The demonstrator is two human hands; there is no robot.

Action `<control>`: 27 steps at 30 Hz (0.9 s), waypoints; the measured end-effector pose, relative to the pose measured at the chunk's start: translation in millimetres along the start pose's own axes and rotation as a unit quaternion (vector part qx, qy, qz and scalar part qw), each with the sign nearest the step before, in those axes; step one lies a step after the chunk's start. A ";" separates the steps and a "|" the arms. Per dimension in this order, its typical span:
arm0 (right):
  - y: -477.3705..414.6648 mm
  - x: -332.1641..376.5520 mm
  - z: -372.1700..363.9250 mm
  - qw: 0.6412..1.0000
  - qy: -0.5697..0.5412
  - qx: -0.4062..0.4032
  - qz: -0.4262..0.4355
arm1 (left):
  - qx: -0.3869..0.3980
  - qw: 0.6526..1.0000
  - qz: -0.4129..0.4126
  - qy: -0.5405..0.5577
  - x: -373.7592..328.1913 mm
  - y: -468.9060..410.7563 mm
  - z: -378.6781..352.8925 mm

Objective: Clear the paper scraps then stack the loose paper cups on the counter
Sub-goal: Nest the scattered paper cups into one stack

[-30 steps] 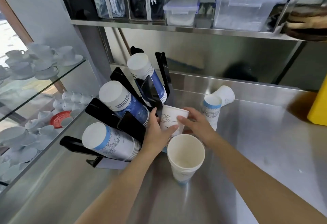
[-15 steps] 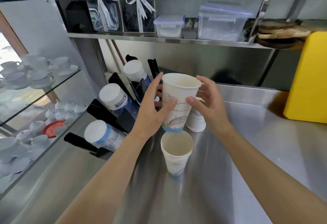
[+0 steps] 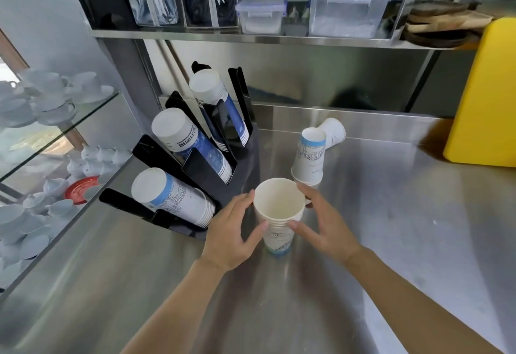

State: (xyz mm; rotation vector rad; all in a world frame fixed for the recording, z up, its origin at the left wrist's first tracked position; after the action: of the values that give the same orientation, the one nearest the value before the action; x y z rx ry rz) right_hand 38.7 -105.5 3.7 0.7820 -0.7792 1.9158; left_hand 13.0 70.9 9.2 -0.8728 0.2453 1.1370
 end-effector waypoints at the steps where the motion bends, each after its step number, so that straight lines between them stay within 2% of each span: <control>1: 1.2 1.3 -0.6 1.000 -0.006 0.005 -0.001 | 0.008 1.000 -0.003 0.005 -0.4 -1.0 -0.7; 6: -2.6 4.3 9.2 0.998 -0.058 -0.013 -0.005 | -0.014 0.998 -0.008 0.063 -6.6 -10.9 8.0; 10: -14.4 -0.8 32.5 0.983 -0.137 -0.119 -0.006 | -0.103 0.989 0.022 0.100 -11.5 -39.7 24.3; 13: -29.6 -10.2 52.9 0.962 -0.176 -0.206 -0.048 | -0.173 0.977 0.032 0.123 -27.5 -75.0 36.9; 16: -50.8 -30.1 72.3 0.938 -0.208 -0.265 -0.086 | -0.176 0.972 0.042 0.151 -47.9 -128.4 42.8; 18: -65.9 -45.1 86.6 0.924 -0.210 -0.301 -0.107 | -0.122 0.978 0.056 0.158 -57.8 -173.6 36.1; 21: -90.0 -71.6 110.4 0.907 -0.191 -0.349 -0.140 | 0.038 0.988 0.090 0.116 -57.3 -240.6 -0.3; 23: -108.5 -95.2 122.7 0.901 -0.184 -0.355 -0.169 | 0.139 0.981 0.120 0.063 -43.1 -273.3 -31.4; 27: -142.0 -151.6 136.4 0.898 -0.137 -0.332 -0.254 | 0.244 0.954 0.173 0.036 2.4 -309.7 -87.8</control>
State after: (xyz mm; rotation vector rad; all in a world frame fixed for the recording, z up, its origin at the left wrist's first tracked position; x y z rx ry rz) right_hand 254.1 -229.2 -2.2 0.7250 -1.1787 0.9813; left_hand 304.0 -33.8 98.8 -0.4376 0.7300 1.2901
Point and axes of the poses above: each hand's wrist, its own y-axis away from the middle knuckle, its own z-axis out of the back of the hand, x = y × z, the point moved 7 cm from there along -y, towards the middle knuckle, and after that the axes turned 2 degrees about x, right-handed, at the moved point
